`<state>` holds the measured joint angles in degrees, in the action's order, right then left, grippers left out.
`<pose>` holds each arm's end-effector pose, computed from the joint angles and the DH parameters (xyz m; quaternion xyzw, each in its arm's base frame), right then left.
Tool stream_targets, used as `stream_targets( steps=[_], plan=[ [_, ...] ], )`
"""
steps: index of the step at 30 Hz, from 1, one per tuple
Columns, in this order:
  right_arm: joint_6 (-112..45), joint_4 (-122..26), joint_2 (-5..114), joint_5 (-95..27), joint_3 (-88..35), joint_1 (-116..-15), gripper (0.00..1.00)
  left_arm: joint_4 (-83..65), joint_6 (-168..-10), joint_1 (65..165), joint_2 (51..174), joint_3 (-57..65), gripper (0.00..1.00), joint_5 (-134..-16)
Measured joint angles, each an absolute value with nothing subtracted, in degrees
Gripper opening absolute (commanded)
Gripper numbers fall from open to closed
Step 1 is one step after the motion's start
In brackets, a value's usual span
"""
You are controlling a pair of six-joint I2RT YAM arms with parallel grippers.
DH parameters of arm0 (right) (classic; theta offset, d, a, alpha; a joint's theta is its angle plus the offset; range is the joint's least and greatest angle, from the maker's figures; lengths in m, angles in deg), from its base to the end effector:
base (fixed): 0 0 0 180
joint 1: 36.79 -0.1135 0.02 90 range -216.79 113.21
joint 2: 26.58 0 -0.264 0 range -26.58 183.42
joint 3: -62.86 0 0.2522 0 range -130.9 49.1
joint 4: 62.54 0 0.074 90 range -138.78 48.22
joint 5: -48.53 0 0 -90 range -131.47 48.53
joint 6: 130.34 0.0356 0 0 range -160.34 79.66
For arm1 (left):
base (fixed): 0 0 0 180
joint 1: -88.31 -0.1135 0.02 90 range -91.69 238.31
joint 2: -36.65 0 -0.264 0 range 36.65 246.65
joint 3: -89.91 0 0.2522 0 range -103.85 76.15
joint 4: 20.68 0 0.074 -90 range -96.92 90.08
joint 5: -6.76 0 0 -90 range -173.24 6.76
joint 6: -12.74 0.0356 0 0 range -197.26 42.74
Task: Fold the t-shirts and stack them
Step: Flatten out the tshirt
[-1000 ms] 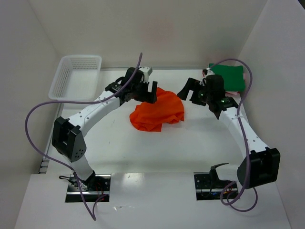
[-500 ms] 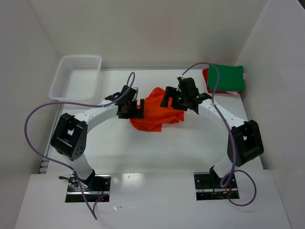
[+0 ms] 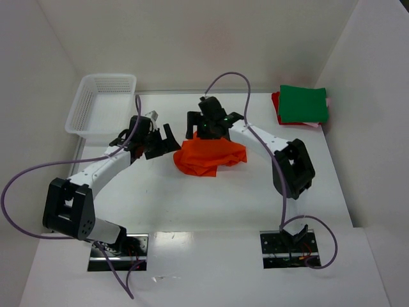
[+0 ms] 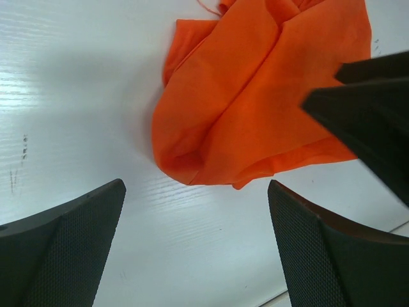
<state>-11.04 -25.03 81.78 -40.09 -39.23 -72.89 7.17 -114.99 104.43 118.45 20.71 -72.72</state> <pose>0.3493 0.2558 0.2607 -0.0593 0.9178 0.2213 0.3243 0.2974 -0.0927 0.2491 -0.1318 0.8953 -0.2632 0.3344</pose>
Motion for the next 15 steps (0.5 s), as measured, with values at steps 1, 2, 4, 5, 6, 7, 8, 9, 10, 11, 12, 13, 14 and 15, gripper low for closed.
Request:
stream_targets(
  steps=[1, 2, 4, 5, 6, 7, 8, 9, 10, 11, 12, 13, 14, 15],
  plan=[
    [-11.28, -24.22, 83.7, -41.07, -41.33, -73.72, 0.93, 6.86, -115.02, 104.19, 118.45, 20.84, 1.0, -72.26],
    [-11.37, -23.46, 85.32, -41.86, -42.9, -74.4, 0.93, 6.66, -115.02, 103.95, 118.45, 21.1, 1.0, -71.78],
    [-11.63, -22.17, 88.16, -43.39, -44.87, -75.49, 0.91, 6.55, -115.04, 103.51, 118.54, 21.69, 1.0, -71.03],
    [-11.81, -21.51, 89.15, -43.93, -45.18, -75.93, 0.89, 6.62, -115.04, 103.2, 118.56, 22.13, 1.0, -70.73],
    [-11.94, -20.81, 89.8, -44.41, -45.2, -76.32, 0.89, 6.84, -115.04, 102.77, 118.62, 22.45, 1.0, -70.62],
    [-11.98, -19.87, 90.46, -45.07, -45.2, -76.76, 0.85, 7.06, -115.02, 102.24, 118.64, 22.76, 1.0, -70.42],
    [-12.18, -19.22, 90.98, -45.73, -45.22, -77.06, 0.8, 7.25, -115.02, 101.78, 118.64, 22.96, 1.0, -70.36],
    [-12.35, -18.65, 91.4, -46.34, -45.27, -77.24, 0.75, 7.54, -115.02, 101.39, 118.64, 23.07, 1.0, -70.31],
    [-12.48, -18.06, 91.77, -47.06, -45.42, -77.41, 0.67, 7.69, -115.02, 100.97, 118.64, 23.09, 1.0, -70.29],
    [-12.7, -17.58, 92.01, -47.56, -45.57, -77.48, 0.61, 7.76, -115.02, 100.6, 118.62, 23.13, 1.0, -70.29],
    [-12.77, -17.18, 92.14, -48.09, -45.72, -77.5, 0.52, 7.84, -115.02, 100.36, 118.62, 23.13, 1.0, -70.27],
    [-12.9, -17.01, 92.18, -48.41, -45.81, -77.5, 0.42, 7.89, -115.02, 100.23, 118.62, 23.13, 1.0, -70.22],
    [-12.92, -16.81, 92.18, -48.65, -45.99, -77.5, 0.23, 7.93, -115.02, 100.23, 118.62, 23.15, 1.0, -70.11],
    [-12.99, -16.53, 92.21, -49.05, -46.31, -77.5, 0.16, 7.97, -115.02, 100.23, 118.62, 23.15, 1.0, -69.92]
  ],
)
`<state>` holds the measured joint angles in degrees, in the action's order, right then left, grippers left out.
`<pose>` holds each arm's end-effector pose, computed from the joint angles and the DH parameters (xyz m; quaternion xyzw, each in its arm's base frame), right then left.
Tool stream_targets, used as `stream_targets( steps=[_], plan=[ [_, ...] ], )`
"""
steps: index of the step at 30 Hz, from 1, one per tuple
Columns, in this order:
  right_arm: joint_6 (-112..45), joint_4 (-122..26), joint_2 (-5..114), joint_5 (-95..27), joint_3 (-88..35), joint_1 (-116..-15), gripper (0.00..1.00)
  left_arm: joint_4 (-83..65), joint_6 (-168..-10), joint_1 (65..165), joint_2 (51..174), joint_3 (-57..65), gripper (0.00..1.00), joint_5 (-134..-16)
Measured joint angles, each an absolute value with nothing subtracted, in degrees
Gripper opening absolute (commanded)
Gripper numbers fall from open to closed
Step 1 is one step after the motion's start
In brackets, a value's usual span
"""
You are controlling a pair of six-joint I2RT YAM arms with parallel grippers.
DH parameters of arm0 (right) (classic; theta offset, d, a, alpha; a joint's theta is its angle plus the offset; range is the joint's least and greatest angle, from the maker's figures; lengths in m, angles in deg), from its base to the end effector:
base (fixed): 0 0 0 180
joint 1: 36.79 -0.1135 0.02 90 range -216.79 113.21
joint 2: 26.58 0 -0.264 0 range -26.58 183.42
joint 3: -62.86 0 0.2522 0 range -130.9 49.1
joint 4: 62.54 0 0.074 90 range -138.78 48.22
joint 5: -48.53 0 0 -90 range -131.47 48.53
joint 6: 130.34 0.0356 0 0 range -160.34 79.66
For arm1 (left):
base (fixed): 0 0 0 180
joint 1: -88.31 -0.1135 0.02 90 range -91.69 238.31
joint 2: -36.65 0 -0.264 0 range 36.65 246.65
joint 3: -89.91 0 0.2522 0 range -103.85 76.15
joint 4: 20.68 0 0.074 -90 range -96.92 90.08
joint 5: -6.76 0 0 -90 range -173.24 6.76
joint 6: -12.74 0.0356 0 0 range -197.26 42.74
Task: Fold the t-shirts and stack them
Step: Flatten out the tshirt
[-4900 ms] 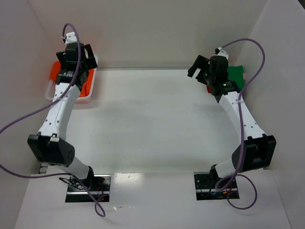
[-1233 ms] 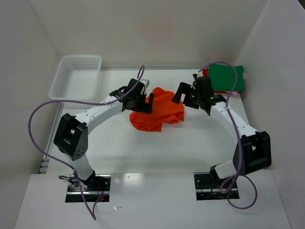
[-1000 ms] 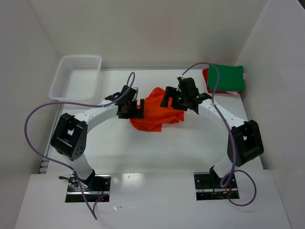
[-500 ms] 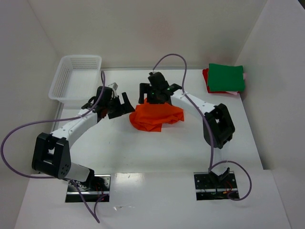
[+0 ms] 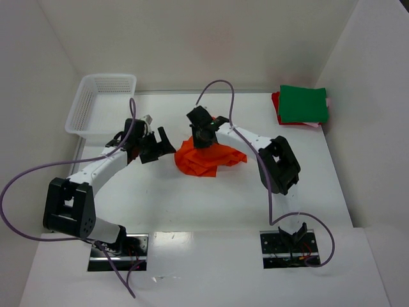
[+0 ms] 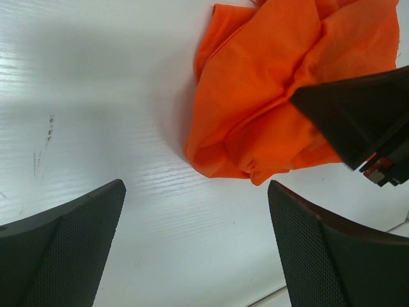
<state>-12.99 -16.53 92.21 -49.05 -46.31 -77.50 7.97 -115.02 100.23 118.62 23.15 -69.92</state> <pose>0.3499 0.2948 0.2125 -0.0915 0.9491 0.1127 0.2797 0.2966 -0.0710 0.2335 -0.1600 0.9008 -0.2603 0.3084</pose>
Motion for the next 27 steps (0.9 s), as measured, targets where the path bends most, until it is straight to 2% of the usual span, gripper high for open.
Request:
stream_targets(
  steps=[2, 3, 11, 16, 19, 27],
  plan=[
    [-12.57, -15.81, 92.29, -50.29, -47.17, -77.5, 0.03, 7.97, -114.97, 100.23, 118.62, 23.18, 1.0, -69.18],
    [-12.4, -15.26, 92.36, -51.3, -47.82, -77.5, 0.0, 7.95, -114.91, 100.23, 118.73, 23.18, 1.0, -68.54],
    [-12.16, -13.05, 87.66, -55.39, -49.02, -76.21, 0.0, 4.94, -112.0, 101.63, 125.22, 21.62, 1.0, -62.73],
    [-12.38, -14.91, 77.47, -52.28, -45.61, -73.26, 0.03, 3.36, -110.27, 104.45, 131.93, 14.52, 0.89, -62.49],
    [-12.7, -16.14, 73.36, -50.29, -44.43, -72.67, 0.03, 1.57, -110.16, 105.35, 135.08, 11.74, 0.77, -62.27],
    [-12.99, -17.88, 72.34, -46.1, -38.93, -72.93, 0.05, -1.1, -110.1, 108.67, 137.07, 9.71, 0.72, -62.22]
  ],
)
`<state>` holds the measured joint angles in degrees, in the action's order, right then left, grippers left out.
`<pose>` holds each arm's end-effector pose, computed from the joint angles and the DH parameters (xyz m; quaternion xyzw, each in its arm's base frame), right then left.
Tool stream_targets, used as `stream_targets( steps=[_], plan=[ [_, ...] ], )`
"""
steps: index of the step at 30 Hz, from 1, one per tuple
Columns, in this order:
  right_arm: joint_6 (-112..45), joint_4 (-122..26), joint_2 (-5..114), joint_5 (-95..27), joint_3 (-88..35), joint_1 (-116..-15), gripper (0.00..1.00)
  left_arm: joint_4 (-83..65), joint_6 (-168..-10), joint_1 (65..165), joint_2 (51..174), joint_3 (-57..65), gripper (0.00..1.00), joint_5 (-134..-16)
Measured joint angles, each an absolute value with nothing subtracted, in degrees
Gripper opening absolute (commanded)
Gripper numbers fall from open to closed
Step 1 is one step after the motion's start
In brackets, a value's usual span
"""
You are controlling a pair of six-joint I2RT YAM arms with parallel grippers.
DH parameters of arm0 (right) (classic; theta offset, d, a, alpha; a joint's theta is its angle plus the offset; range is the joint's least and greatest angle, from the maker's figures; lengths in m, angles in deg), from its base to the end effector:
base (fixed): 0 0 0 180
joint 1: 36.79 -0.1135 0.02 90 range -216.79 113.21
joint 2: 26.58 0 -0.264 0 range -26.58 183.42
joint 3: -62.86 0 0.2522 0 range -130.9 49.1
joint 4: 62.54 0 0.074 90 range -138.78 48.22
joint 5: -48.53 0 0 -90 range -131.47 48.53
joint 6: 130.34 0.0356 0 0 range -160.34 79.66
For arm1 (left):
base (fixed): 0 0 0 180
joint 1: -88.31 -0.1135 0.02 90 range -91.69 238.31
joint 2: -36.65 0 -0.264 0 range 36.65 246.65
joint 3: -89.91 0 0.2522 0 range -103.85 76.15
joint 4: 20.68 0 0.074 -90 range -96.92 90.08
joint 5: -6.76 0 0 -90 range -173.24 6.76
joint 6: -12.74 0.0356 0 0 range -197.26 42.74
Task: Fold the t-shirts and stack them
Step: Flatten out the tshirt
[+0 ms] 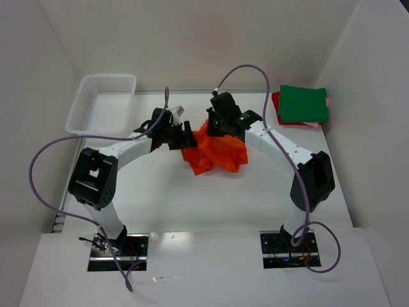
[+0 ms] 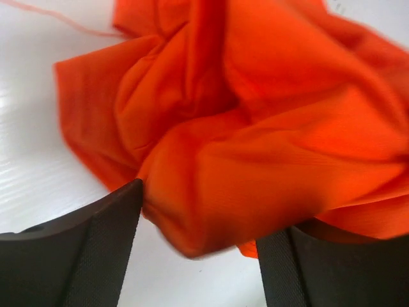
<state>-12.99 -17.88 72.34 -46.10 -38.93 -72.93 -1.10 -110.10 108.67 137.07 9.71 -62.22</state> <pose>0.3202 0.2303 0.3140 -0.0534 0.9106 0.1834 0.3664 0.3582 -0.1465 0.2173 -0.0199 0.8935 -0.3345 0.2990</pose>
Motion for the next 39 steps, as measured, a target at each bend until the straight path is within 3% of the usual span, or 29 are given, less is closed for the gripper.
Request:
stream_targets(
  steps=[2, 3, 4, 5, 6, 13, 17, 19, 21, 22, 28, 30, 31, 33, 34, 35, 37, 39],
  plan=[
    [-12.99, -17.95, 72.34, -45.24, -38.4, -72.93, 0.06, -2.6, -109.97, 109.5, 137.07, 9.73, 0.55, -62.51],
    [-12.99, -18.21, 72.34, -44.87, -38.25, -72.93, 0.06, -3.35, -109.64, 109.91, 137.07, 9.78, 0.25, -62.75],
    [-13.01, -18.45, 72.34, -44.59, -38.14, -72.91, 0.06, -3.87, -109.55, 110.18, 137.07, 9.78, 0.13, -63.06],
    [-12.99, -18.82, 72.34, -44.33, -37.92, -72.93, 0.06, -4.33, -109.03, 110.37, 137.07, 9.78, 0.03, -63.56],
    [-13.01, -19.0, 72.32, -44.09, -37.77, -72.93, 0.07, -4.62, -108.72, 110.42, 137.07, 9.78, 0.0, -63.91],
    [-13.86, -19.59, 70.55, -45.18, -36.3, -72.93, 0.13, -2.47, -108.26, 110.13, 136.55, 8.47, 0.0, -67.51],
    [-14.91, -19.46, 68.25, -48.17, -35.58, -72.54, 0.22, 3.6, -105.66, 108.43, 132.98, 3.09, 0.0, -72.34],
    [-15.3, -19.52, 67.07, -48.61, -35.25, -71.88, 0.22, 6.03, -103.52, 106.77, 130.05, -1.35, 0.0, -75.58],
    [-15.46, -19.57, 65.45, -48.96, -34.05, -70.75, 0.03, 7.27, -101.18, 105.5, 127.3, -6.0, 0.0, -78.57],
    [-15.39, -19.57, 64.4, -49.27, -33.16, -69.94, 0.0, 7.73, -100.46, 105.06, 126.36, -8.3, 0.0, -79.75],
    [-14.23, -19.63, 59.49, -51.32, -29.99, -67.58, 0.0, 8.11, -96.77, 105.0, 124.41, -17.09, 0.0, -82.84],
    [-14.28, -20.07, 58.87, -51.43, -29.99, -67.56, 0.11, 9.53, -95.91, 105.06, 125.25, -18.42, 0.0, -83.1],
    [-14.39, -20.55, 58.66, -51.08, -29.86, -67.56, 0.34, 10.66, -95.43, 105.19, 126.08, -19.66, 0.0, -83.19],
    [-14.54, -22.36, 58.04, -49.97, -28.83, -67.53, 0.56, 12.67, -94.75, 105.5, 128.09, -22.44, 0.0, -83.23],
    [-14.67, -23.15, 57.74, -49.31, -28.17, -67.53, 0.75, 13.85, -94.03, 105.67, 129.03, -24.04, 0.0, -83.23],
    [-14.63, -23.89, 57.41, -48.68, -27.52, -67.53, 0.84, 14.82, -93.57, 105.87, 129.68, -25.43, 0.0, -83.08],
    [-14.87, -25.4, 56.86, -47.85, -26.47, -67.53, 0.98, 16.96, -92.48, 106.5, 130.32, -28.21, 0.0, -82.38],
    [-14.85, -26.63, 56.4, -46.99, -26.07, -67.53, 1.0, 19.43, -92.2, 107.03, 130.32, -31.31, 0.0, -80.96]
  ],
)
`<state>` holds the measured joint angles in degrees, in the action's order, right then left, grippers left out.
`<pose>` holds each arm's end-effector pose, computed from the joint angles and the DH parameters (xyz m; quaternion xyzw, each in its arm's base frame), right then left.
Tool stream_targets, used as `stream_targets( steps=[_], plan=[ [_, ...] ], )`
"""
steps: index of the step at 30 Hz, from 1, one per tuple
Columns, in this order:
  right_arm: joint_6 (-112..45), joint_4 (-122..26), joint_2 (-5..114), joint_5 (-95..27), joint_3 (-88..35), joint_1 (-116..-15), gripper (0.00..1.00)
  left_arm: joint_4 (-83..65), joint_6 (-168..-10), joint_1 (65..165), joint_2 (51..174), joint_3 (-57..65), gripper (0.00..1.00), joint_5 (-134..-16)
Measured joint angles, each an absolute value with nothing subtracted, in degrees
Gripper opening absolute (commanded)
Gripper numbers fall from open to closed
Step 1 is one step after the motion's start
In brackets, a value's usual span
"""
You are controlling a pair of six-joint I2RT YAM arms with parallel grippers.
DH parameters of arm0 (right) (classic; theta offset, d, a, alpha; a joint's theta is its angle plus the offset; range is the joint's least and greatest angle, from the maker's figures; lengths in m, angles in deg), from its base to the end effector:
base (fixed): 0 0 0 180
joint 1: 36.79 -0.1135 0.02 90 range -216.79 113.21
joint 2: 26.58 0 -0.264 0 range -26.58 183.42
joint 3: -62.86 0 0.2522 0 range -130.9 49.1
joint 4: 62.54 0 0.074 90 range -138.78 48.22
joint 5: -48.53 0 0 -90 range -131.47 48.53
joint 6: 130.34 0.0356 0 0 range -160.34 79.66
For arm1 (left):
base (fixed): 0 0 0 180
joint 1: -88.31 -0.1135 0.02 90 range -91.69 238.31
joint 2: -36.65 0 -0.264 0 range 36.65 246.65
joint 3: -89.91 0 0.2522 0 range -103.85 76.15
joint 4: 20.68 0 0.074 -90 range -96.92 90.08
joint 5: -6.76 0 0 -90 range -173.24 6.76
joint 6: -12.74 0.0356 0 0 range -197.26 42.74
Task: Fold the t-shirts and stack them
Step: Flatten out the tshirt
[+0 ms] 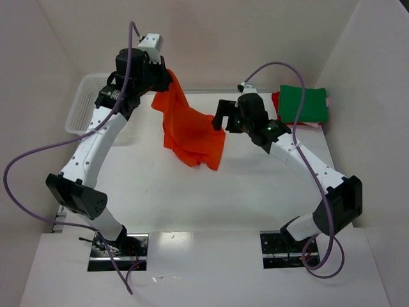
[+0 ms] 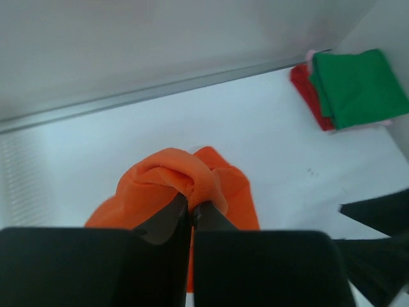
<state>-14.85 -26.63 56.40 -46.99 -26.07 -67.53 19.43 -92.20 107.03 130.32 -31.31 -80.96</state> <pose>0.2883 0.1675 0.3470 -0.0155 0.8650 0.1987 0.4604 0.3476 -0.1193 0.4698 0.0382 0.7792 -0.1959 0.5941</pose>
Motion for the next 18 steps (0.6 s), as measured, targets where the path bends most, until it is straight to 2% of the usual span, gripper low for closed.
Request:
stream_targets(
  steps=[3, 12, 18],
  plan=[
    [-14.47, -28.92, 56.14, -46.21, -26.23, -67.53, 1.0, 20.06, -92.44, 107.42, 129.27, -34.61, 0.0, -76.85],
    [-14.87, -34.87, 56.16, -42.21, -28.65, -67.53, 1.0, 23.06, -93.64, 108.58, 121.14, -31.64, 0.0, -70.05],
    [-14.87, -41.23, 56.08, -36.41, -28.35, -67.51, 1.0, 26.9, -93.71, 108.65, 122.1, -42.07, 0.0, -71.27]
  ],
)
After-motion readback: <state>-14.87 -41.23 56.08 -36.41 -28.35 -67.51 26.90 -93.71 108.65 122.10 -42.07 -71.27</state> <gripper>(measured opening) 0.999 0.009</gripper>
